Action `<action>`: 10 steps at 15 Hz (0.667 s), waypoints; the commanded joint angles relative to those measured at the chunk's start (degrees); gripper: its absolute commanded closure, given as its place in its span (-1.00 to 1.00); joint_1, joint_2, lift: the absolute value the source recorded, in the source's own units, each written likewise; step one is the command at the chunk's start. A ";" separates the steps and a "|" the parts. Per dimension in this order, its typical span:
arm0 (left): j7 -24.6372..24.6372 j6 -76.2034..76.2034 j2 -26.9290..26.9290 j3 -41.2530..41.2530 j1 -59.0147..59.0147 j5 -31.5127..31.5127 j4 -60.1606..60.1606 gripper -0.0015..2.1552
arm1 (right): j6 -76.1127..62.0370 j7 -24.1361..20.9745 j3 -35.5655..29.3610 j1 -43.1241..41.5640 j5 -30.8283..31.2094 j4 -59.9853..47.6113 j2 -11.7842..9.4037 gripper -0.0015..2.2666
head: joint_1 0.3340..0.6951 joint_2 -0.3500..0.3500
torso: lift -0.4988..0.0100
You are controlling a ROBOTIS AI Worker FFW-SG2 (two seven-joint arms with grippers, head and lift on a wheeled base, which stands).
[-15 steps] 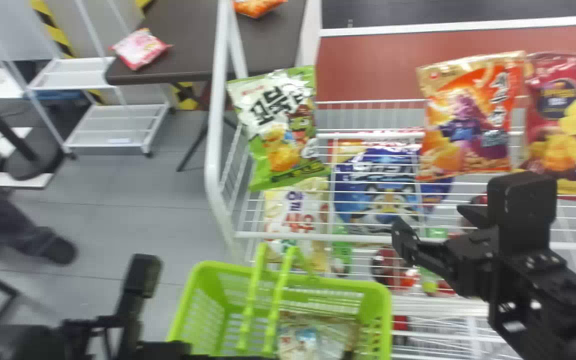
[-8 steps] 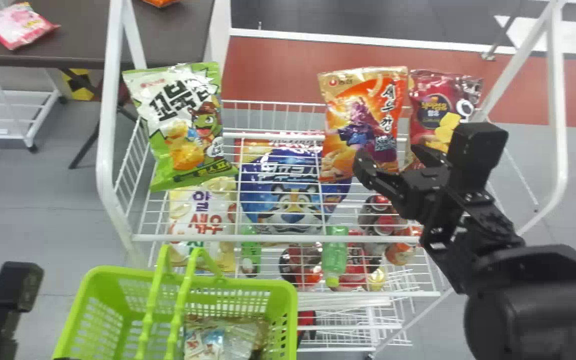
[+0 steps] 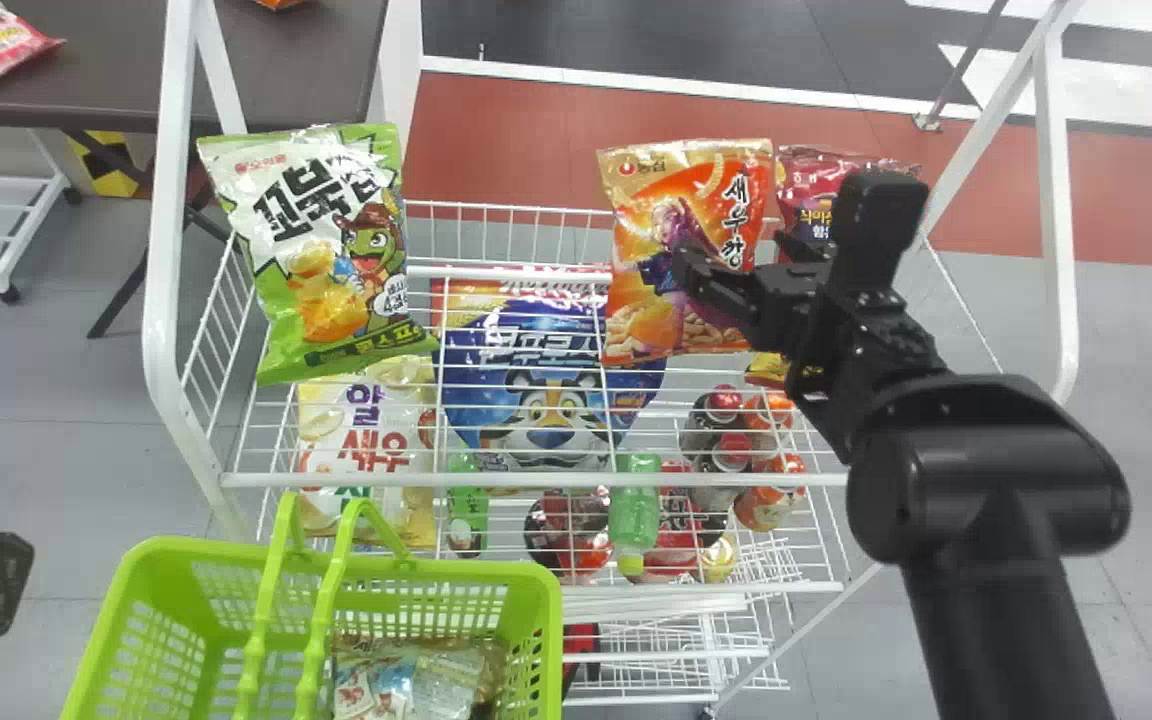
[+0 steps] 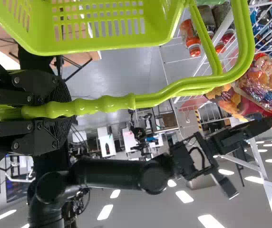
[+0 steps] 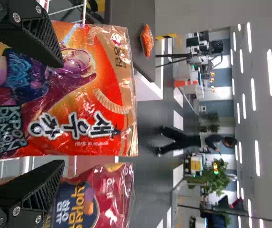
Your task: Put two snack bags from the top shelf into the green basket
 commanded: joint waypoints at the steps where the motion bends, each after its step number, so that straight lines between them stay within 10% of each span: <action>1: -0.08 0.07 -0.01 0.09 0.00 0.00 -0.19 0.99 | 3.47 1.43 2.22 -4.23 0.36 5.14 -0.04 -0.90 | 1.00 -0.35 | 0.96; 5: -0.08 0.07 0.08 0.44 0.00 0.09 -0.10 0.99 | 4.35 1.96 3.89 -6.87 0.71 10.68 -0.04 -0.67 | 1.00 -0.23 | 0.96; 7: -0.08 0.07 0.08 0.36 0.00 0.09 -0.01 0.99 | 5.05 2.04 3.89 -6.87 0.62 10.85 -0.04 0.24 | 1.00 -0.21 | 0.96; 10: -0.08 0.07 0.08 0.36 0.00 0.09 -0.01 0.99 | 3.65 0.55 4.24 -6.08 1.94 10.59 -0.04 0.97 | 1.00 -0.21 | 0.96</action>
